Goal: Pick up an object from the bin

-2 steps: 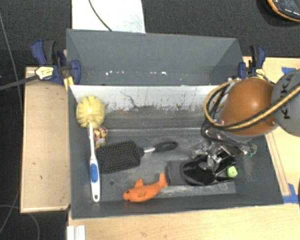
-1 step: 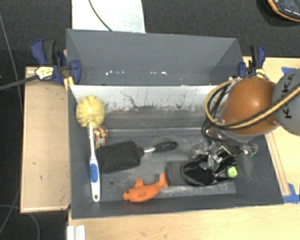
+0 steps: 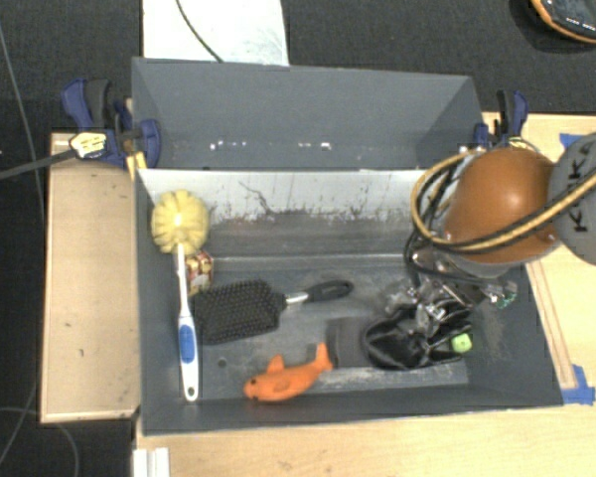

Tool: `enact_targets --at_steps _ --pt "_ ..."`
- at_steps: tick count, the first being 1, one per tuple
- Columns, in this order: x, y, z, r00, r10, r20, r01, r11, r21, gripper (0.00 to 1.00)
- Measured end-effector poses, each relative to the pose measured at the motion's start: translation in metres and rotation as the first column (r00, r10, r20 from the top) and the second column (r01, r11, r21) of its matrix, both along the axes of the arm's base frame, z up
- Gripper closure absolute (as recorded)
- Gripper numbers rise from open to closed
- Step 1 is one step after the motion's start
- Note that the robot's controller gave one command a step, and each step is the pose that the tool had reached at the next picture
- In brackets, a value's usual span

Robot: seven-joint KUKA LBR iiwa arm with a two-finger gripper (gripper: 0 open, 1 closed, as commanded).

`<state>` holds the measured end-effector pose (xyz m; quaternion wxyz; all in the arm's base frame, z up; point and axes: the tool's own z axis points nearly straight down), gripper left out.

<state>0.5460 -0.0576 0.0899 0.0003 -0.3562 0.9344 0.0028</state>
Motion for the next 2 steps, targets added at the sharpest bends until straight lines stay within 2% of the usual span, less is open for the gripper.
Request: enact_targets --at_steps 2 --pt "0.0013 -0.0001 0.0235 1.000 -0.002 0.005 0.002 1.000 0.000 1.00"
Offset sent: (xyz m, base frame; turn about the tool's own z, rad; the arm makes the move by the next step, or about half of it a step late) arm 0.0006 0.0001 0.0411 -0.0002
